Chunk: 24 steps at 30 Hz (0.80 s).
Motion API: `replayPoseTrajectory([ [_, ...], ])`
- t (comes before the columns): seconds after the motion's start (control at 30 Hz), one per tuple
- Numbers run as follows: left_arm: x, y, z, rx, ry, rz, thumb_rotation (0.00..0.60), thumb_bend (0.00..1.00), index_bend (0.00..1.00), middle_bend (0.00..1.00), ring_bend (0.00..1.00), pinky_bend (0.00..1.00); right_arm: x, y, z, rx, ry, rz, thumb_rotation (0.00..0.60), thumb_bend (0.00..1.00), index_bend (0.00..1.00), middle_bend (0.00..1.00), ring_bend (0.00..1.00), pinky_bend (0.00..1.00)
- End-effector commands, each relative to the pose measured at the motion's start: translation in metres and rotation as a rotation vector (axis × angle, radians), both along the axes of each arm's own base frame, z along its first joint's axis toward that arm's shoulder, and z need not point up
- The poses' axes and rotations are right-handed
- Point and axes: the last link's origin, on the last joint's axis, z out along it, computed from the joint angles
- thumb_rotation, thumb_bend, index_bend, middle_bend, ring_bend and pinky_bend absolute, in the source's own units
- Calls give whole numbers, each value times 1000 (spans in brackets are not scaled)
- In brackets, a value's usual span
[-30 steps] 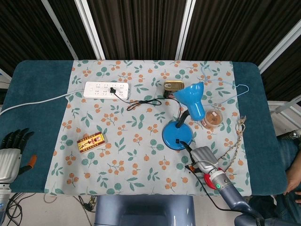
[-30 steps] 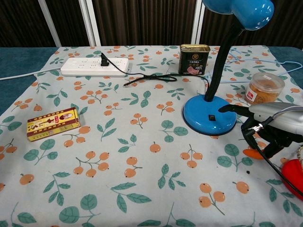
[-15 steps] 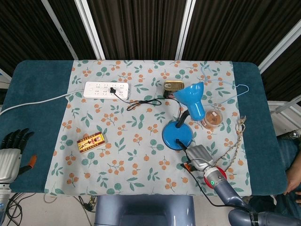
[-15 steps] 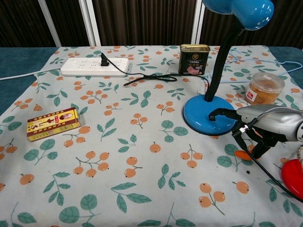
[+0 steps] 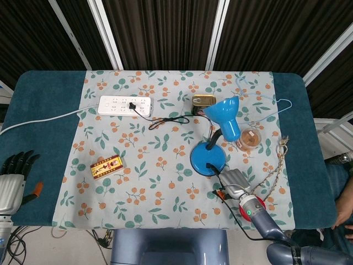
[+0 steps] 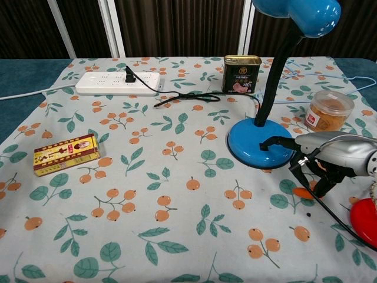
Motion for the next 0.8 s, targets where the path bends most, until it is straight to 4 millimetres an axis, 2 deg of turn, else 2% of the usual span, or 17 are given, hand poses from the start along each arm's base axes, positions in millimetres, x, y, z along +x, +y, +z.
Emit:
replayPoseTrajectory([
  [0.03, 0, 0, 0, -1, 2, -1, 600, 360, 144, 71, 55, 102, -1, 0, -1, 5, 4, 0, 600, 390, 6, 643, 766, 923],
  [0.8, 0, 0, 0, 0, 1, 1, 600, 359, 144, 71, 55, 102, -4, 0, -8, 12, 57, 22, 600, 389, 6, 643, 766, 985],
])
